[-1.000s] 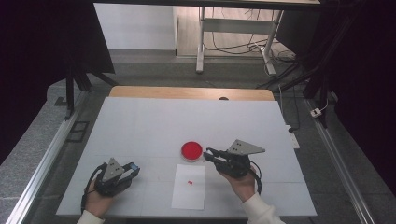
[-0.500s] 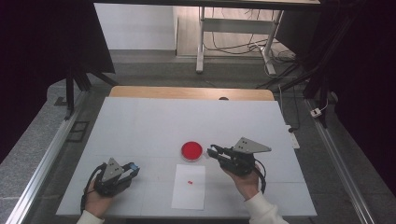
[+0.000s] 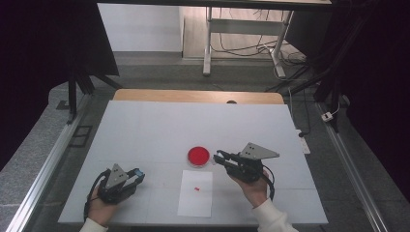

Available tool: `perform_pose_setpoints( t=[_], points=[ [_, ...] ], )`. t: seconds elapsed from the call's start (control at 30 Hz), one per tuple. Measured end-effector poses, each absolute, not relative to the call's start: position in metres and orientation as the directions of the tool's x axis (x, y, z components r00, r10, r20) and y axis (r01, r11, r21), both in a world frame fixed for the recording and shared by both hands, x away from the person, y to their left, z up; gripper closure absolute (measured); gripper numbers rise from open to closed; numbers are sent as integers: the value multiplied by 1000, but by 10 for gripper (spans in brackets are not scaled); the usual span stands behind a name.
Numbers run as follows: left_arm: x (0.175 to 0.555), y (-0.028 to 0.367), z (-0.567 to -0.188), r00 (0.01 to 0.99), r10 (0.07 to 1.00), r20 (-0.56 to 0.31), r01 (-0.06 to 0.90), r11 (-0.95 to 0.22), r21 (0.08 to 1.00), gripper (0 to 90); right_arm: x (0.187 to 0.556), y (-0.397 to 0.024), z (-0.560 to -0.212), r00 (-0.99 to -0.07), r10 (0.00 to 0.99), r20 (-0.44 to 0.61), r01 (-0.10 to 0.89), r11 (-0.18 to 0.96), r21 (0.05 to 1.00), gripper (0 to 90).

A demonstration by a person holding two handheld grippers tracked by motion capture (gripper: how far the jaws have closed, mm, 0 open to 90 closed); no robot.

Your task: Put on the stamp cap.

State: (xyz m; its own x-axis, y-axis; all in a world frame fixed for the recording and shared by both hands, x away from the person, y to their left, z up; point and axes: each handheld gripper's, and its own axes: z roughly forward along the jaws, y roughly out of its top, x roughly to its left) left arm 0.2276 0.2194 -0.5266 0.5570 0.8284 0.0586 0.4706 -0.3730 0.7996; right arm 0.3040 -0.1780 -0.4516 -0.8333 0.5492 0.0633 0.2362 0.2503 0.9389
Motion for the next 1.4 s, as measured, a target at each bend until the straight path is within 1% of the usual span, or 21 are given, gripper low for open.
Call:
perform_pose_setpoints(
  t=[0.93,1.4],
  points=[
    [228,199,-520,603,796,56,439,-390,810,654,303,-175,-451,-836,546,65,236,249,939,748],
    [234,179,-520,635,771,52,429,-408,806,654,303,-175,-452,-835,546,67,236,245,940,747]
  ],
)
